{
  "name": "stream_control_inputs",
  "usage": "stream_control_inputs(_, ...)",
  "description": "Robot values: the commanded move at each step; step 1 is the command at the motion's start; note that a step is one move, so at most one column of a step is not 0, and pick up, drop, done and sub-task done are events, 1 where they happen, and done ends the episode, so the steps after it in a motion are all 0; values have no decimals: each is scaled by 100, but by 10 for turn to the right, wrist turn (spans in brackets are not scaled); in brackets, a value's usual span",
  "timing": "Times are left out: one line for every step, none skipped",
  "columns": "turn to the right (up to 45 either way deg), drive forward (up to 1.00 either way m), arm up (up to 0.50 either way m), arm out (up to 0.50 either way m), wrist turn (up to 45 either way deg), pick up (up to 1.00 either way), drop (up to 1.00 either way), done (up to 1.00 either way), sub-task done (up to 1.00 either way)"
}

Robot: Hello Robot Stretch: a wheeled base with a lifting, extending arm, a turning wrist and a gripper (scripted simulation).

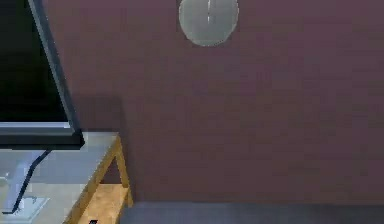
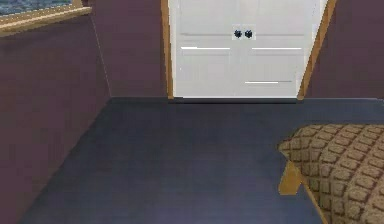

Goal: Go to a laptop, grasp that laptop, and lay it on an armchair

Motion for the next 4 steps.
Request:
stream_control_inputs(450,0,0,0,0,0,0,0,0)
stream_control_inputs(450,0,0,0,0,0,0,0,0)
stream_control_inputs(330,0,0,0,0,0,0,0,0)
stream_control_inputs(450,0,0,0,0,0,0,0,0)
